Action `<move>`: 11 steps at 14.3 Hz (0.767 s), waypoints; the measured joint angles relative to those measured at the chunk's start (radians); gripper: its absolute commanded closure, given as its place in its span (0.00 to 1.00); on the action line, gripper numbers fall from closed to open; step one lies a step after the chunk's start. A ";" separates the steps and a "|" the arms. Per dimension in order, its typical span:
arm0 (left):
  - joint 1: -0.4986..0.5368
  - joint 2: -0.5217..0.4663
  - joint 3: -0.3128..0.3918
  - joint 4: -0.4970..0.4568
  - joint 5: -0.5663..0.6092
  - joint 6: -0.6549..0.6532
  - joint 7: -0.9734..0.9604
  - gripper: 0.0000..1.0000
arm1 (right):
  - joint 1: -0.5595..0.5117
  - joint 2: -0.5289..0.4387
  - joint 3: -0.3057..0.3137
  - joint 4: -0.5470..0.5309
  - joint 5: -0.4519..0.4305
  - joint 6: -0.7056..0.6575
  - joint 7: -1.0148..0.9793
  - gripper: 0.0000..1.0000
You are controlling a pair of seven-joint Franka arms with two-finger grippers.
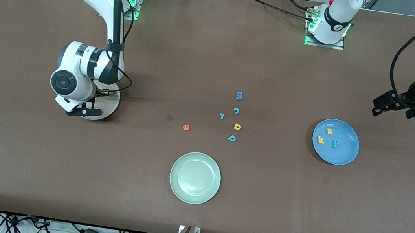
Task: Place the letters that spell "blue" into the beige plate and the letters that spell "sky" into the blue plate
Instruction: 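Drop u onto white plate while the left gripper returns to rest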
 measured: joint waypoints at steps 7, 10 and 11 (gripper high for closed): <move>0.000 0.006 -0.008 0.012 0.002 0.003 0.001 0.00 | 0.008 0.002 0.050 0.199 0.206 0.003 0.015 0.00; 0.004 0.006 -0.011 0.013 0.002 0.000 0.000 0.00 | 0.011 0.051 0.109 0.309 0.248 0.008 0.089 0.00; 0.008 0.006 -0.011 0.013 0.002 -0.001 0.000 0.00 | 0.012 0.070 0.128 0.341 0.250 0.009 0.122 0.00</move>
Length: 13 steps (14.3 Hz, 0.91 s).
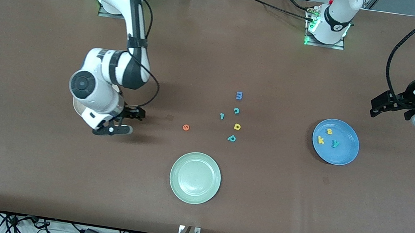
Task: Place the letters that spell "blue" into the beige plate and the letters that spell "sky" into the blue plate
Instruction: 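Drop u onto white plate while the left gripper returns to rest, then grasp the orange e beside the green plate with the right gripper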
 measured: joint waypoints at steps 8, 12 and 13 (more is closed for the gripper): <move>0.006 0.000 0.000 0.001 0.000 -0.004 0.000 0.00 | 0.016 0.129 0.172 0.177 -0.011 0.065 0.028 0.00; 0.006 0.000 0.000 0.001 0.000 -0.004 0.000 0.00 | 0.016 0.155 0.242 0.182 -0.014 0.159 -0.003 0.14; 0.006 0.000 0.000 0.001 0.000 -0.004 0.000 0.00 | 0.017 0.161 0.249 0.183 -0.015 0.178 -0.011 0.23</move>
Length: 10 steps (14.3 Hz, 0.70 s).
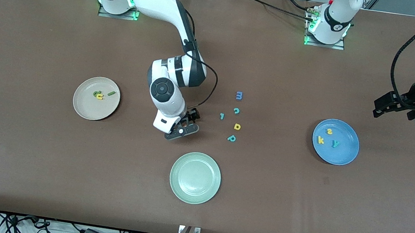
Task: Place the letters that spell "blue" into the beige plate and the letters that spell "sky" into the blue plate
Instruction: 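Grasp the orange e beside the green plate with the right gripper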
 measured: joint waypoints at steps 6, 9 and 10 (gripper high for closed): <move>0.000 0.000 0.000 0.000 0.000 0.000 0.000 0.00 | 0.000 0.025 0.005 0.004 -0.017 0.037 -0.026 0.41; 0.000 0.000 -0.001 0.000 0.000 -0.001 0.000 0.00 | -0.001 0.025 0.005 0.008 -0.021 0.037 -0.027 0.55; 0.000 0.000 -0.001 0.000 0.000 -0.001 0.000 0.00 | -0.001 0.025 0.005 0.008 -0.021 0.037 -0.027 0.57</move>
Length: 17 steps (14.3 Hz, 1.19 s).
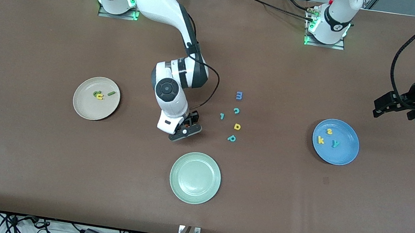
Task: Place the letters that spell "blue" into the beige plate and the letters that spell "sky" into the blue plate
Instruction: 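Grasp the orange e beside the green plate with the right gripper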
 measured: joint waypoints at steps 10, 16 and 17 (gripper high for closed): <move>0.000 0.000 -0.003 0.000 0.000 -0.010 0.000 0.00 | 0.000 -0.003 0.000 0.005 -0.003 -0.002 -0.002 0.86; 0.000 0.000 -0.004 0.000 0.000 -0.011 0.000 0.00 | -0.017 -0.005 -0.036 0.011 -0.003 -0.036 -0.002 0.86; 0.000 0.000 -0.004 0.000 0.000 -0.011 0.000 0.00 | -0.017 -0.010 -0.065 0.015 -0.003 -0.080 -0.002 0.86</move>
